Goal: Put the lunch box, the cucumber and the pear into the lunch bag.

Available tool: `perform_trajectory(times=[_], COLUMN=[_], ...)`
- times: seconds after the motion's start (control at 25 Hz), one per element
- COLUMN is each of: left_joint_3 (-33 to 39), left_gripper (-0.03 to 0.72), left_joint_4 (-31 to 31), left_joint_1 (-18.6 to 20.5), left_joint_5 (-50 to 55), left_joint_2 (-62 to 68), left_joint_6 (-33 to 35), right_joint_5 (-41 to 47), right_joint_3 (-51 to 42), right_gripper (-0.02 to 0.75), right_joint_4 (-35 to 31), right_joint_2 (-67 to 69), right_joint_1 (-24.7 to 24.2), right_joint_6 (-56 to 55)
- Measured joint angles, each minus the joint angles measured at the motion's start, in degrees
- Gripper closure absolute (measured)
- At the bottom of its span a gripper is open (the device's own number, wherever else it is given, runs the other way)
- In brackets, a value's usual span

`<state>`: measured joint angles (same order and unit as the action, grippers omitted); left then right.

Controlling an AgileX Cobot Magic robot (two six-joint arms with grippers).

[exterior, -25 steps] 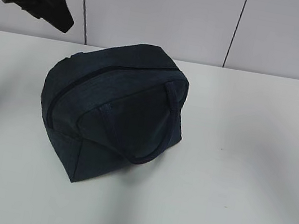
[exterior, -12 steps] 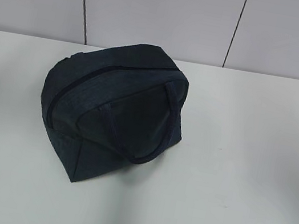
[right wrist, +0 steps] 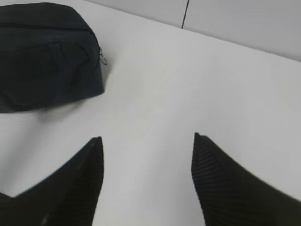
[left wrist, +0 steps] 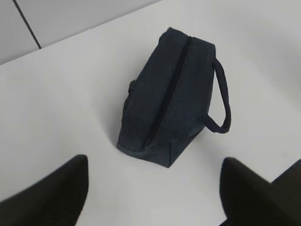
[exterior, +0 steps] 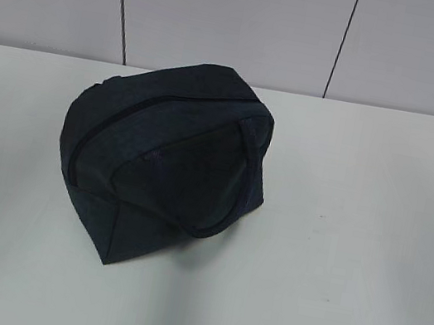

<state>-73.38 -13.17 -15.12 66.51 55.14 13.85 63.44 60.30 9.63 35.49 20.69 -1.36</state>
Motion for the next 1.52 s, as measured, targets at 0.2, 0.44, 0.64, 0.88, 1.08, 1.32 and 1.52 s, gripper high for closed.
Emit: perform_trajectory(times=[0.2, 0.44, 0.64, 0.88, 1.08, 1.32, 1.52], left_joint_3=[10.0, 22.2, 30.6, 34.4, 36.9, 41.8, 42.4], left_gripper=[0.179, 0.179, 0.179, 0.179, 0.179, 0.179, 0.179], left_joint_4=[0.0, 0.1, 0.1, 2.7, 6.5, 6.6, 7.0], left_joint_1=[0.0, 0.0, 0.0, 0.0, 0.0, 0.0, 0.0], left_joint_5=[-0.7, -2.2, -2.4, -2.3, -2.1, -2.9, -3.0], left_joint_2=[-10.7, -24.9, -35.5, -46.3, -50.4, -50.7, -50.7], left_joint_6=[-0.3, -4.4, -7.4, -9.4, -11.3, -11.8, -11.9], right_joint_5=[0.4, 2.3, 4.1, 4.7, 4.8, 2.8, 2.8], right_joint_3=[-6.2, -12.7, -17.0, -22.2, -27.1, -31.4, -31.9], right_gripper=[0.270, 0.270, 0.271, 0.271, 0.271, 0.272, 0.272], right_joint_4=[-2.7, -3.8, -4.4, -7.6, -9.6, -10.5, -10.7], right_joint_2=[-7.7, -15.4, -20.6, -26.8, -32.2, -35.9, -36.2], right_joint_1=[0.0, 0.0, 0.0, 0.0, 0.0, 0.0, 0.0], right_joint_6=[0.0, 0.5, 2.4, 4.3, 7.0, 7.2, 7.4])
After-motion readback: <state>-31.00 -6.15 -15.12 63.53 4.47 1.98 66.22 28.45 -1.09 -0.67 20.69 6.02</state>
